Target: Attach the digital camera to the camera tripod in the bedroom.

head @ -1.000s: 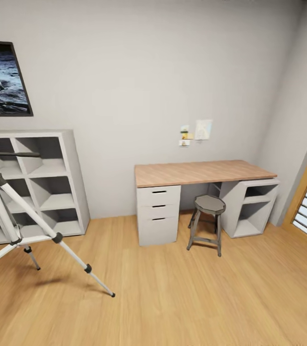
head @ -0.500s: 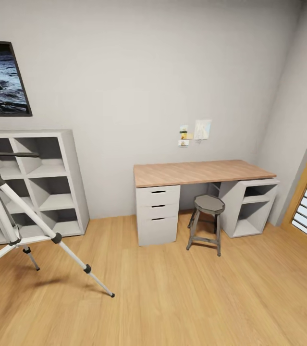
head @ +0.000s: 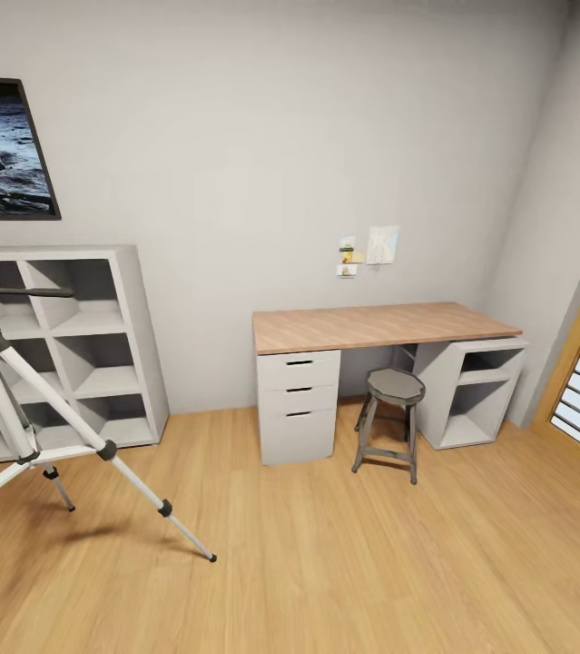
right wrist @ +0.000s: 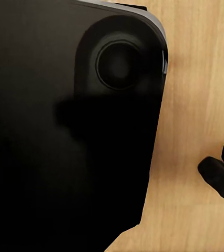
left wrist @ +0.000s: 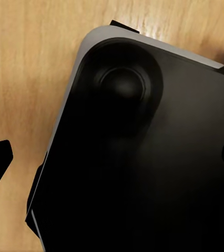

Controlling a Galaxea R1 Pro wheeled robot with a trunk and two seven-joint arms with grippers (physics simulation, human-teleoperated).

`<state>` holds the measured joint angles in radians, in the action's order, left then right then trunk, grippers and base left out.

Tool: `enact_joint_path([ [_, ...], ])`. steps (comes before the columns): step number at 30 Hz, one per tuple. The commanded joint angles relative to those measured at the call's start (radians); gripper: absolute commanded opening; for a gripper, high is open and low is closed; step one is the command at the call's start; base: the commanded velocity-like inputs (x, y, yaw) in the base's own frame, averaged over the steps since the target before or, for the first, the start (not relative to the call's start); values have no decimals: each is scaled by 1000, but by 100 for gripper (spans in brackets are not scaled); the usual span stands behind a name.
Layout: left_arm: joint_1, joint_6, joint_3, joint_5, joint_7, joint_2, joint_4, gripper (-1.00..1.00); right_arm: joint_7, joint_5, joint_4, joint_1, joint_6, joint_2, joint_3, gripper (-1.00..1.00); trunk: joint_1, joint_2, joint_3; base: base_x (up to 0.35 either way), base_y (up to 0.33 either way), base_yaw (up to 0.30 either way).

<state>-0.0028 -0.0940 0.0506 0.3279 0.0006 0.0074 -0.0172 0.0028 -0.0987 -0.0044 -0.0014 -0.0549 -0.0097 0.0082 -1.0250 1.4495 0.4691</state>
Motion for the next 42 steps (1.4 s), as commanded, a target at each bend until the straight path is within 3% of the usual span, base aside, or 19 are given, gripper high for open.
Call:
enact_joint_path([
  [1,0,-2,5,-1,0,-2,0,100,0,-10,0,0,-2,-1,0,100,0,0,1,0,0,0],
  [11,0,-5,9,2,-1,-4,1,100,-1,-2,0,0,-19,1,-9,100,0,0,1,0,0,-41],
  [23,0,-3,11,6,0,-4,2,100,-1,1,0,0,-27,5,-11,100,0,0,1,0,19,-250],
  [42,0,-3,11,7,1,-4,2,100,-1,2,0,0,-28,4,-11,100,0,0,1,0,298,-279],
])
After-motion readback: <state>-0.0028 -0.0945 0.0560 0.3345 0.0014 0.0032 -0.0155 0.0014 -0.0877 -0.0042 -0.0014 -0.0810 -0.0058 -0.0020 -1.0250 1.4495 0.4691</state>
